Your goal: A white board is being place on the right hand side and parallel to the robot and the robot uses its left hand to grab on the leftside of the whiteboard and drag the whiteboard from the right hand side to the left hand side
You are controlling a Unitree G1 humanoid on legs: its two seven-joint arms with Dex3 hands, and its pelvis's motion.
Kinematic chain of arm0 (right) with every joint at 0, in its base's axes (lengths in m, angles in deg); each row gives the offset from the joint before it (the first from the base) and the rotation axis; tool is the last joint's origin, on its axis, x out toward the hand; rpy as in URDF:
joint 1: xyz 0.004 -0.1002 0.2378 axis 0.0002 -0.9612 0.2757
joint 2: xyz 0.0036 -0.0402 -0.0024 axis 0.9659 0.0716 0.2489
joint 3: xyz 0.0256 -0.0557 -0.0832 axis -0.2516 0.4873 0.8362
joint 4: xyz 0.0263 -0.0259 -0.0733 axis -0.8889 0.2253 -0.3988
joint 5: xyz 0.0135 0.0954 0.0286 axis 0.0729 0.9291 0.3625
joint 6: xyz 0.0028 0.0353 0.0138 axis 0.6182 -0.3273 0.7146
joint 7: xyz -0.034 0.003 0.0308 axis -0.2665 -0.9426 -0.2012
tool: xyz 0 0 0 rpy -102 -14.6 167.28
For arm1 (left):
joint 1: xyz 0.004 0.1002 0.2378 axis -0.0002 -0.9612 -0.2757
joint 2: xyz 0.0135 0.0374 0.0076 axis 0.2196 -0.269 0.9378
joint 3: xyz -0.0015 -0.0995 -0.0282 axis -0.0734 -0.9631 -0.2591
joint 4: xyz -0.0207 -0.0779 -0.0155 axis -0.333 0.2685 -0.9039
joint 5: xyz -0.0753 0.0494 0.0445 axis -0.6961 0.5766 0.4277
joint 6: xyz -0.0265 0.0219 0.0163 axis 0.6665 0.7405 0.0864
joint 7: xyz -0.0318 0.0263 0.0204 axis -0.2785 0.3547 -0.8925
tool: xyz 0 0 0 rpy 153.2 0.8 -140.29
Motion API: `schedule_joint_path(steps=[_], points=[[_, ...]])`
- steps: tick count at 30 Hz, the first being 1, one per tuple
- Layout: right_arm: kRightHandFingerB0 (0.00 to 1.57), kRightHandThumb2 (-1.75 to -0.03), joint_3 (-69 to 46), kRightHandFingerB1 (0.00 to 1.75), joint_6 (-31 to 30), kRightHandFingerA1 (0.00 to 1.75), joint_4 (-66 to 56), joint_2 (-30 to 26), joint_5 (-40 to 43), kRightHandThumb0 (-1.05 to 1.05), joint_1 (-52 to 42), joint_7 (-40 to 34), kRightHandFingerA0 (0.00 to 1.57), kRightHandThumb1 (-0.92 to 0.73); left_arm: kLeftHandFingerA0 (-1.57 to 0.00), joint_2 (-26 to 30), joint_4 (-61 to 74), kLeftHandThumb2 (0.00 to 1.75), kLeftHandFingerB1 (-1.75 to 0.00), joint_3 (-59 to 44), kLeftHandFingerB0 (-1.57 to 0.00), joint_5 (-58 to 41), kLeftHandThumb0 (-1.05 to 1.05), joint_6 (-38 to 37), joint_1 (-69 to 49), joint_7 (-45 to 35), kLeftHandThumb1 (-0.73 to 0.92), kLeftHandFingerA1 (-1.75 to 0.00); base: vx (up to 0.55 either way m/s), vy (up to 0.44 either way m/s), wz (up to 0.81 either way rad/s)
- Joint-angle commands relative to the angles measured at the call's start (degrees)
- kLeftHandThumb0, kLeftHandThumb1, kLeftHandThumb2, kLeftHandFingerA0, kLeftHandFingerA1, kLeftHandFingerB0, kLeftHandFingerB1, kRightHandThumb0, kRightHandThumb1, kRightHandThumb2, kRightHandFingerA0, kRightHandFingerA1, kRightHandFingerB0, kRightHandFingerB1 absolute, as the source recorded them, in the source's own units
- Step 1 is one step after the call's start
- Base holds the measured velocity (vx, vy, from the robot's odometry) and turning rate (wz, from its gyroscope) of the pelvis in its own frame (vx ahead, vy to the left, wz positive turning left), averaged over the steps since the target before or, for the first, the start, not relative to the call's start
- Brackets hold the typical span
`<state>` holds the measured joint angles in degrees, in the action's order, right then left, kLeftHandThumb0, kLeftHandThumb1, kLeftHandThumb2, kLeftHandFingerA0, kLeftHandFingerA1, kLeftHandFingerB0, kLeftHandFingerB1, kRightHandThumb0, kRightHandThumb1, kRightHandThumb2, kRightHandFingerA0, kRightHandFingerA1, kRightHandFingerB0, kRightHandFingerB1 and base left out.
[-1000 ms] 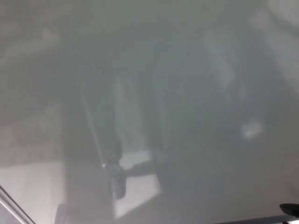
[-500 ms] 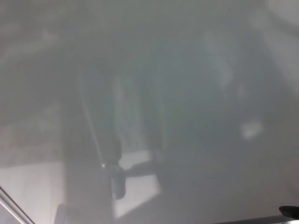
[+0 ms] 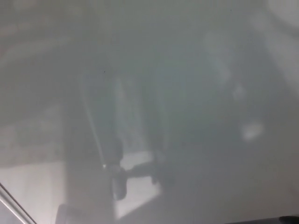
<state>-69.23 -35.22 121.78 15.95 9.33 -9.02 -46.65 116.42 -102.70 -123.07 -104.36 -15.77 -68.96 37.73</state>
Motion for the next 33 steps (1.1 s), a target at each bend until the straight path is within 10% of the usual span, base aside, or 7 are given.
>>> schedule_joint_path(steps=[1, 4, 5, 7, 8, 26, 33], points=[[0.56, -0.62, 0.4, 0.52, -0.4, 0.68, 0.3, -0.3, -0.4, -0.38, -0.7, -1.5, 0.67, -0.79, 0.00, -2.2, -1.3, 0.80, -0.02, -1.7, 0.00, -2.9, -0.69, -1.3, -2.1, 3.4, 0.92, -0.01, 0.00, 0.000, 0.00], [0.56, -0.61, -0.1, 0.52, 0.0, 0.65, 0.3, -0.2, 0.3, -0.38, -1.5, -0.9, 0.66, -0.78, 0.00, -4.6, -3.0, 1.17, -0.14, 0.7, 0.00, -0.1, -0.80, -2.9, -4.0, 6.9, 0.90, -0.19, 0.00, 0.000, 0.00], [0.55, -0.61, -0.2, 0.52, 0.0, 0.65, 0.3, -0.1, 0.5, -0.39, -1.5, -0.7, 0.66, -0.78, 0.00, -6.0, -2.8, 0.83, -0.06, 1.0, 0.00, -0.3, -0.67, -3.3, -4.4, 7.3, 0.92, -0.14, 0.00, 0.000, 0.00], [0.55, -0.61, -0.4, 0.52, 0.1, 0.65, 0.4, -0.1, 0.6, -0.39, -1.6, -0.3, 0.65, -0.78, 0.00, -7.5, -3.0, 1.12, -0.19, 1.0, 0.00, -1.0, -0.71, -3.6, -4.8, 8.0, 0.84, -0.24, 0.00, 0.000, 0.00], [0.55, -0.62, -0.2, 0.52, 0.1, 0.64, 0.4, -0.1, 0.5, -0.39, -1.7, -0.3, 0.64, -0.79, 0.00, -7.9, -2.9, 0.80, -0.07, 1.2, 0.00, -1.2, -0.64, -2.8, -5.1, 7.6, 0.92, -0.14, 0.00, 0.000, 0.00], [0.54, -0.62, -0.3, 0.50, -0.5, 0.63, 0.3, -0.4, 0.2, -0.38, -2.9, 0.3, 0.65, -0.79, 0.00, -13.0, -4.7, 0.75, -0.06, 8.2, 0.00, 0.8, -0.63, -2.2, -7.9, 9.1, 0.91, -0.10, 0.00, 0.000, 0.00], [0.55, -0.62, -0.4, 0.52, -0.1, 0.65, 0.2, -0.5, 0.4, -0.37, -3.3, 0.0, 0.63, -0.78, 0.00, -12.1, -7.1, 1.08, -0.11, 11.6, 0.00, 2.4, -0.76, 1.3, -6.9, 11.2, 0.83, -0.13, 0.00, 0.000, 0.00]])
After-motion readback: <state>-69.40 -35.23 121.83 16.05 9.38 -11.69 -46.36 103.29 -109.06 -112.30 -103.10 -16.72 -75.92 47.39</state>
